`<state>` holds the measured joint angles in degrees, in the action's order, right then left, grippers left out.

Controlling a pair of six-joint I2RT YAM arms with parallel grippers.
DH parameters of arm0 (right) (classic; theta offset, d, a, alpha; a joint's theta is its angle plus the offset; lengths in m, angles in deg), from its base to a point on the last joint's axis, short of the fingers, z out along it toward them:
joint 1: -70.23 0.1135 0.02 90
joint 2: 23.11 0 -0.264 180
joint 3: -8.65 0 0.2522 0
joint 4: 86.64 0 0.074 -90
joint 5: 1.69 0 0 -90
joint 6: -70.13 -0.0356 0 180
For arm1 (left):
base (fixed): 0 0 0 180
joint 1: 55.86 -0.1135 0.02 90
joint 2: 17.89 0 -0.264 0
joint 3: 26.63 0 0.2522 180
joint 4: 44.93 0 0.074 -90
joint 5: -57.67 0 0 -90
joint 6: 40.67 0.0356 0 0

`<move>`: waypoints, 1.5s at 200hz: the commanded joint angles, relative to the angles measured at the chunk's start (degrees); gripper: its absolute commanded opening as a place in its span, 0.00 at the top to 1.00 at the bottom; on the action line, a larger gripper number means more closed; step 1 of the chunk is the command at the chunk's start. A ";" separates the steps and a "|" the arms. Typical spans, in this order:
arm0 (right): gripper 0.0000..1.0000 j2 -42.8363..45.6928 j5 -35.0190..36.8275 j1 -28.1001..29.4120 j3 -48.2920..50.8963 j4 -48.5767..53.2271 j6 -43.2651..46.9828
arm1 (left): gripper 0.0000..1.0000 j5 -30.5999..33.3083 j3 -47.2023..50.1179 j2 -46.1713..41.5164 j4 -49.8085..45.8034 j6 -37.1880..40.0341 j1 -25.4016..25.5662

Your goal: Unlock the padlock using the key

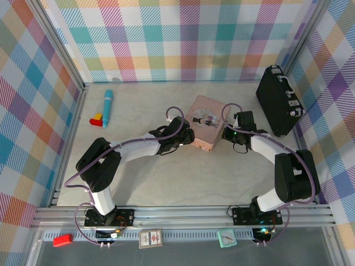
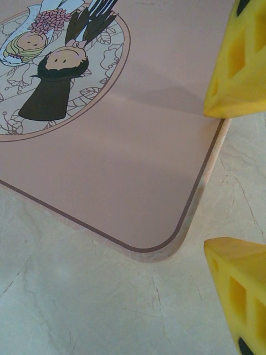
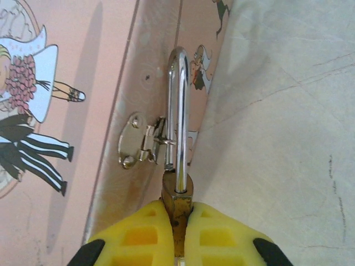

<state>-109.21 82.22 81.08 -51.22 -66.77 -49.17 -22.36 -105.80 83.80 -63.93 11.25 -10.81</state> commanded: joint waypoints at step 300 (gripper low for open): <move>0.96 20.65 -1.29 0.74 9.83 14.97 -2.21 | 0.41 -2.57 -5.25 6.89 -2.50 5.30 -3.15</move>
<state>-94.57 86.79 81.43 -45.78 -56.19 -49.26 -24.48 -109.34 86.71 -64.37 13.28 -11.92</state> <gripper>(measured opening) 0.078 0.584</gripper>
